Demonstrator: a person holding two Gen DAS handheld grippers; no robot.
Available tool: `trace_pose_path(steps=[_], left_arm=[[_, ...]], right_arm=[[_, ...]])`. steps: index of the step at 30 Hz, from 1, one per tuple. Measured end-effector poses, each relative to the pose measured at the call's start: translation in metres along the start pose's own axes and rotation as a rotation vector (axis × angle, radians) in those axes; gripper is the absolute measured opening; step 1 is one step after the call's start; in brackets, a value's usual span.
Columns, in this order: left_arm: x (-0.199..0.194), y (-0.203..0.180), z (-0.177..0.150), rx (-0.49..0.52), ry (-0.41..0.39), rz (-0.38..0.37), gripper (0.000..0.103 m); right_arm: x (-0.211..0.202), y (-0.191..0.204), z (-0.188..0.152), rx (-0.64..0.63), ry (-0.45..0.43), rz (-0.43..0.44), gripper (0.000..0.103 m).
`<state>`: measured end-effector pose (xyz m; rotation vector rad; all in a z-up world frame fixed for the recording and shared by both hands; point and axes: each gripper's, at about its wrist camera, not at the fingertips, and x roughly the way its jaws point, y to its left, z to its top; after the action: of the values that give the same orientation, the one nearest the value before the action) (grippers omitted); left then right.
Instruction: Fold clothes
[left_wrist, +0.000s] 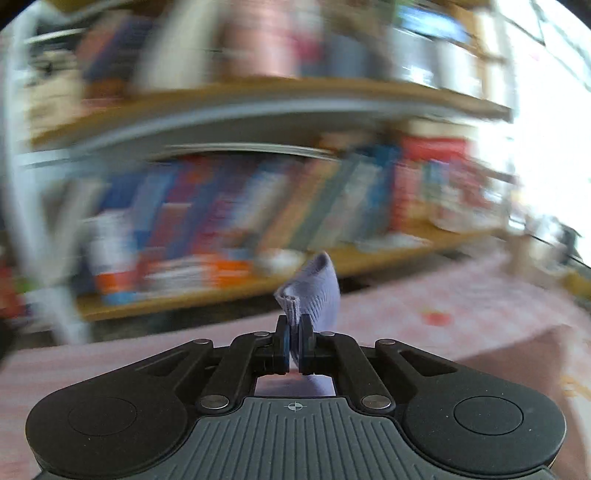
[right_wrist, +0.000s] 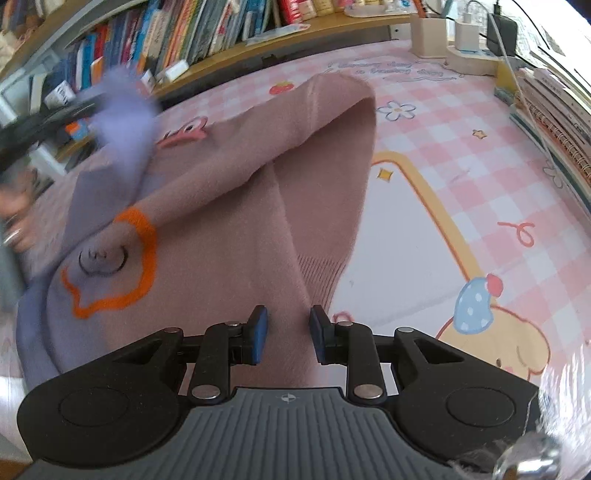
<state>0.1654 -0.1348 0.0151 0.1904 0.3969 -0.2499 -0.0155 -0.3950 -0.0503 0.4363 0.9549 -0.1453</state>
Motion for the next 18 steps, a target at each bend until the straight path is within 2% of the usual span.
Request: trace_pose_path(steps=[5,8,12,14,17,18], left_arm=[[-0.034,0.108,-0.025,-0.035,0.066,0.281,0.003],[-0.052,0.155,-0.041,-0.049,0.101,0.421,0.003],[-0.066,0.211,-0.056,-0.156,0.136,0.580,0.003],[-0.072,0.228,-0.063,-0.182,0.149,0.628,0.003],[-0.070,0.239,-0.068,-0.190,0.189,0.633,0.004],[-0.069,0.242,-0.070,-0.193,0.203,0.633,0.007]], right_arm=[[0.001,-0.012,0.021,0.037,-0.033,-0.019,0.024],[0.008,-0.014,0.031,0.021,-0.027,-0.034,0.024],[0.020,-0.009,0.038,-0.009,-0.012,-0.044,0.024],[0.023,-0.005,0.038,-0.028,-0.008,-0.051,0.024],[0.028,0.001,0.039,-0.056,-0.004,-0.063,0.024],[0.029,0.003,0.039,-0.063,-0.002,-0.069,0.024]])
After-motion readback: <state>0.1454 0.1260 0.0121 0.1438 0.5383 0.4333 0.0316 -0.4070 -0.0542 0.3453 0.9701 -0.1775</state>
